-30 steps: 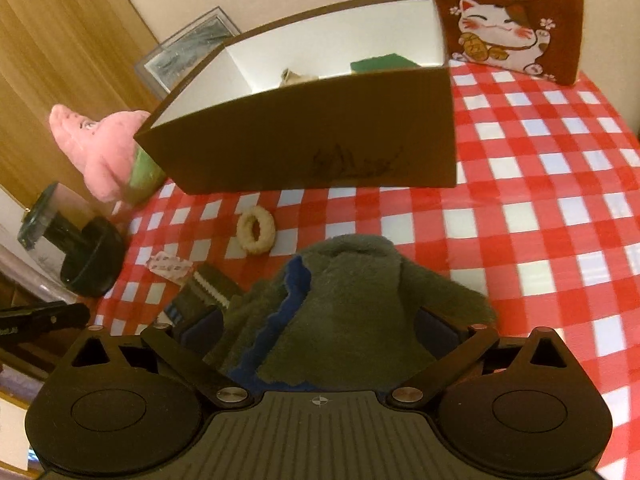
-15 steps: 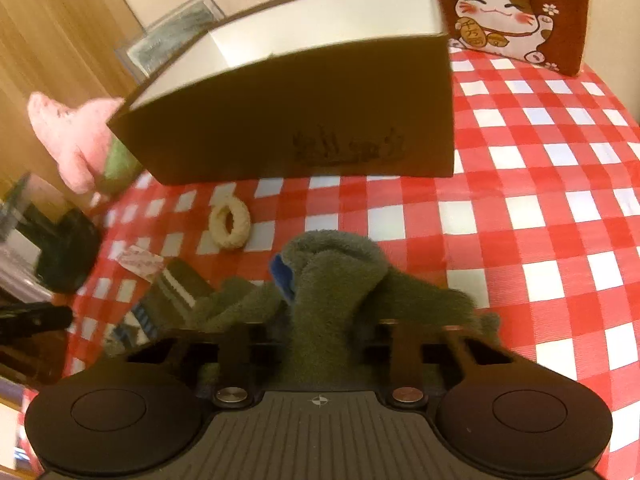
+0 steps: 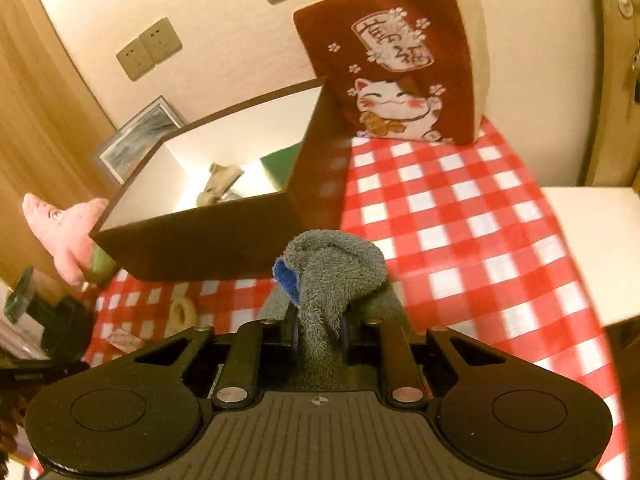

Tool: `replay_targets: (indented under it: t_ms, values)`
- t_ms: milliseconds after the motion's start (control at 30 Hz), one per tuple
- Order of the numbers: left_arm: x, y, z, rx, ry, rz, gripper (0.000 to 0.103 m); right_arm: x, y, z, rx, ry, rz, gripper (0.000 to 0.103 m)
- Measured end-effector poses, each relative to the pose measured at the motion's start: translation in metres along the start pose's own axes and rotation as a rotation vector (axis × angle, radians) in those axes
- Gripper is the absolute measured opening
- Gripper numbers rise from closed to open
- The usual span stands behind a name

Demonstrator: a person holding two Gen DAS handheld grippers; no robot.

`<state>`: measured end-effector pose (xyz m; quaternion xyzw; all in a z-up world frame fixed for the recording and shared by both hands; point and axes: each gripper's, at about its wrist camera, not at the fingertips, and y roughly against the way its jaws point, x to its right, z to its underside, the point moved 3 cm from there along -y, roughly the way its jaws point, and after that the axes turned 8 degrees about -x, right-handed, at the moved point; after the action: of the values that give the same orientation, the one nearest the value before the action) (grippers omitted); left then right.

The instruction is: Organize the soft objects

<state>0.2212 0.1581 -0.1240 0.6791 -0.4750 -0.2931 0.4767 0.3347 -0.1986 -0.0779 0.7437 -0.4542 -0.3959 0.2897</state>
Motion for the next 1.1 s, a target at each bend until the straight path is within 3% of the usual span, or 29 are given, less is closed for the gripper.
replay_targets:
  t_ms: [267, 533, 800, 933, 1100]
  values:
    - [0.006, -0.022, -0.012, -0.034, 0.032, 0.031, 0.061, -0.003, -0.024, 0.015, -0.074, 0.131, 0.175, 0.019]
    - [0.004, -0.049, -0.030, -0.084, 0.156, 0.077, 0.061, 0.010, -0.048, 0.020, -0.118, 0.092, 0.192, 0.019]
    - [-0.002, -0.075, -0.049, -0.128, 0.234, 0.040, 0.061, 0.018, -0.059, 0.017, -0.130, 0.056, 0.193, 0.019]
    - [0.002, -0.081, -0.057, -0.119, 0.206, -0.004, 0.062, 0.018, -0.062, 0.016, -0.129, 0.050, 0.194, 0.019]
    - [0.006, -0.085, -0.056, -0.112, 0.081, -0.062, 0.059, 0.017, -0.063, 0.016, -0.128, 0.047, 0.196, 0.019]
